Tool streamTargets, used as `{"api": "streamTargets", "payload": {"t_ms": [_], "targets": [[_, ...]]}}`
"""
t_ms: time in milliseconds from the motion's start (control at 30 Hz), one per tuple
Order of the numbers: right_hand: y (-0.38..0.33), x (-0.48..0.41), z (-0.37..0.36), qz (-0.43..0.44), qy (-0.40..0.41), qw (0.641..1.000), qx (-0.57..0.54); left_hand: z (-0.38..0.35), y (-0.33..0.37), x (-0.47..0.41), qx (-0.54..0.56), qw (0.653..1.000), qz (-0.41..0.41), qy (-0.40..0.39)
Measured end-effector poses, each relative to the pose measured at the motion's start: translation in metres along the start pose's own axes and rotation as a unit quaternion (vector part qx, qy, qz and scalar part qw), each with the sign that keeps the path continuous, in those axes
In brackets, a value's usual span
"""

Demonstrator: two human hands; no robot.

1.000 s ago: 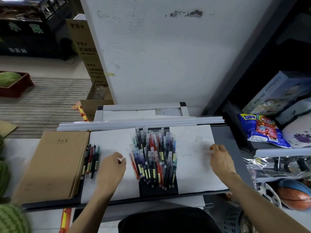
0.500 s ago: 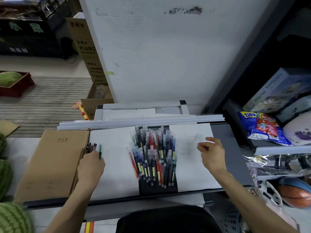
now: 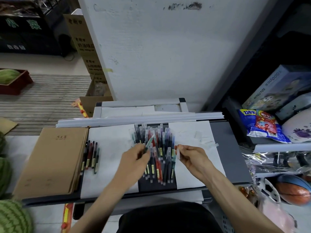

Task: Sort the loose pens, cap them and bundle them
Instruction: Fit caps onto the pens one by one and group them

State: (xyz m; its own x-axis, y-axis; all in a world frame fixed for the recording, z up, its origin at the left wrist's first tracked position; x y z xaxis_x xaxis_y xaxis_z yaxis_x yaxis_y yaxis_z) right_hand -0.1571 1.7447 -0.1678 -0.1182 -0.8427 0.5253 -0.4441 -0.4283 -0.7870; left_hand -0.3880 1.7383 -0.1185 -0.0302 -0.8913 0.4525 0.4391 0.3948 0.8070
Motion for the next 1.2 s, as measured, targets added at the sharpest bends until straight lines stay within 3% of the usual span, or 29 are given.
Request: {"api": "streamTargets", "payload": {"t_ms": [133, 300, 500, 600, 867, 1067, 1200], "targets": [[0.001, 0.016, -0.019, 0.040, -0.012, 0.999, 0.023, -0.037, 0.013, 0.005, 0.080, 0.994, 0.039, -0.059], [-0.006, 0.030, -0.033, 0.103, -0.016, 0.991, 0.079, -0.041, 0.021, 0.004, 0.066, 0.997, 0.022, -0.027], [0.007, 0.039, -0.043, 0.024, -0.111, 0.992, 0.050, -0.035, 0.025, 0.008, 0.081, 0.996, -0.005, -0.036], [-0.004, 0.040, -0.042, 0.054, -0.128, 0.985, 0.098, -0.030, 0.027, 0.012, 0.035, 0.998, -0.016, -0.046], [-0.063, 0.040, -0.041, 0.219, -0.154, 0.930, 0.251, -0.009, 0.024, 0.025, -0.046, 0.997, -0.057, -0.027], [-0.069, 0.049, -0.057, 0.254, -0.184, 0.881, 0.355, -0.008, 0.028, 0.027, -0.124, 0.989, -0.084, -0.009], [-0.060, 0.051, -0.059, 0.259, -0.176, 0.872, 0.376, -0.004, 0.031, 0.031, -0.165, 0.982, -0.094, 0.019]]}}
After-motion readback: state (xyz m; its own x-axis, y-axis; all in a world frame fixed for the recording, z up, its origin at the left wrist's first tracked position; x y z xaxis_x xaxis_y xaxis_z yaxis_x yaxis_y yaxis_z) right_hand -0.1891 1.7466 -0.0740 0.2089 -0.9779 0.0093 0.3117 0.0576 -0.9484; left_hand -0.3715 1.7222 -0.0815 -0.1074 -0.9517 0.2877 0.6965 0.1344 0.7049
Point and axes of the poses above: each hand's wrist, its own x-axis away from the middle knuckle, its own z-axis out of the back of the hand, y = z × x, the point moved 8 cm from there along -x, towards the middle knuckle, and after that the axes turned 10 degrees about z, right-handed, at the moved point
